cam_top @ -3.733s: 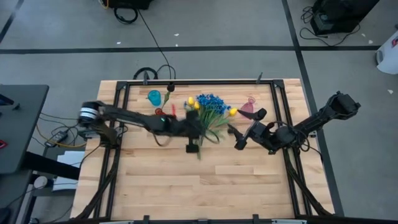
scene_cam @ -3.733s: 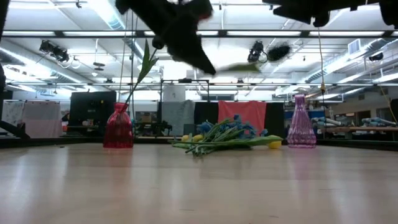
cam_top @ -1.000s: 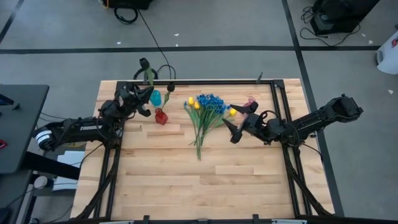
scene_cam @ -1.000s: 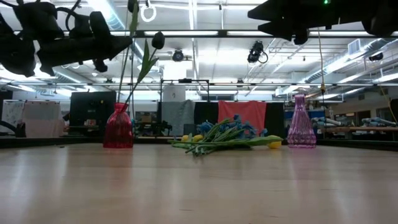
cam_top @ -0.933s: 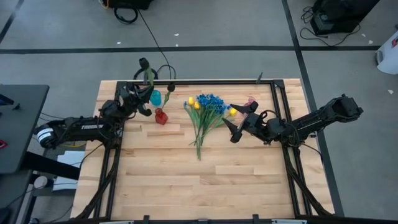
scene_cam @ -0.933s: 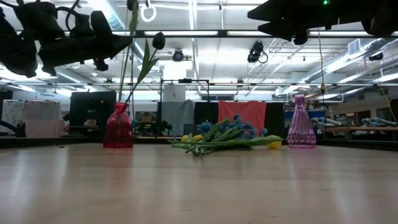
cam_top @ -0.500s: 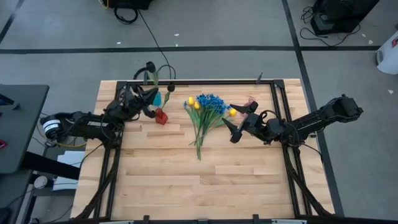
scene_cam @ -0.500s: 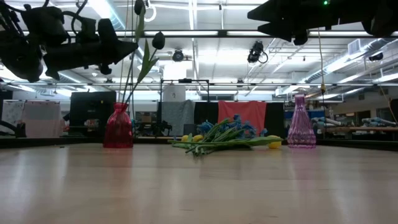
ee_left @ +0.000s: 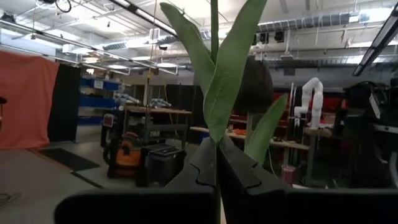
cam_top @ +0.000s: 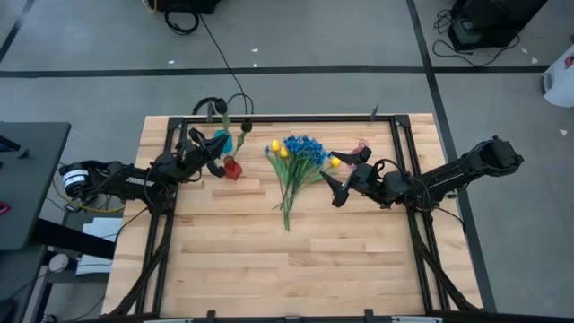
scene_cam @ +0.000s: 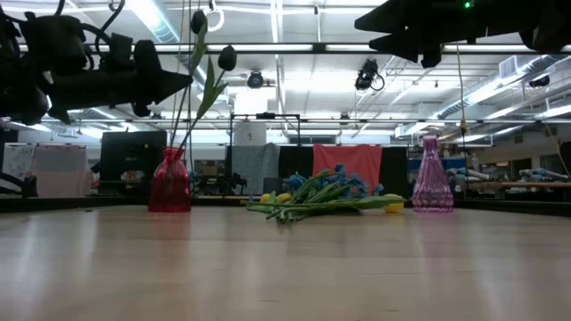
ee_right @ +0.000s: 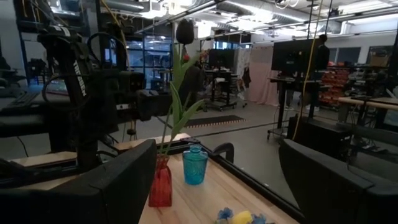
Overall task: Sort flowers into vase by color
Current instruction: Put the black flower into the red vase
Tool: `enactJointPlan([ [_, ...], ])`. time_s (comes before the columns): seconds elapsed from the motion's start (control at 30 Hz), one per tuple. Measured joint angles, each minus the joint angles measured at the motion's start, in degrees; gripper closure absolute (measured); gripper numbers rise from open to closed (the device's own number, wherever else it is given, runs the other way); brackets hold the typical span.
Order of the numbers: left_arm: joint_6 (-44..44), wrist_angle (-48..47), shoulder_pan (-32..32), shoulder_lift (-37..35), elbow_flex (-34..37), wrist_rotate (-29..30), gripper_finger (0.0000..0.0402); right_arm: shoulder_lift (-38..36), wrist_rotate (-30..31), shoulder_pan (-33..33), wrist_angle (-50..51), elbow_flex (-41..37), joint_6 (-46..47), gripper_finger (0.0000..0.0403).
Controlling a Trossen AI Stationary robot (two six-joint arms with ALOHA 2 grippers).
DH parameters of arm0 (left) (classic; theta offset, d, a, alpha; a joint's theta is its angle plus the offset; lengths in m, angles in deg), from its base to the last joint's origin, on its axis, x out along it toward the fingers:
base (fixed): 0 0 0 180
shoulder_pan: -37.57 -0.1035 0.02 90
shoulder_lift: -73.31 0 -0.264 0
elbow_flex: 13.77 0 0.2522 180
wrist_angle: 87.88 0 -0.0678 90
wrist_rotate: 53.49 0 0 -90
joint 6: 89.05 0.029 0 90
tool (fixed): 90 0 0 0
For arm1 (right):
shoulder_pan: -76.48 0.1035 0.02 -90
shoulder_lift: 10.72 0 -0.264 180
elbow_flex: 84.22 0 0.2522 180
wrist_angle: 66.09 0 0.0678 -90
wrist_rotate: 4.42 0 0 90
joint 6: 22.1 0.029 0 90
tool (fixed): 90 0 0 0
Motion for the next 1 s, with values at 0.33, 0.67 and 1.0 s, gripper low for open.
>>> enactJointPlan([
  [0.33,-1.3,-4.25,0.11,-0.05,0.0,-3.52,0.0391,0.0,0.04,0.0,0.36,0.0,0.2,0.0056],
  [0.67,-1.36,-6.89,0.11,-0.02,0.02,-4.36,0.039,6.84,-9.52,-5.85,1.86,1.45,6.18,0.0056],
  [1.0,-1.7,-11.7,0.11,-0.02,0.02,-5.41,0.0389,24.95,-20.75,-11.82,4.51,14.78,9.01,0.0056],
])
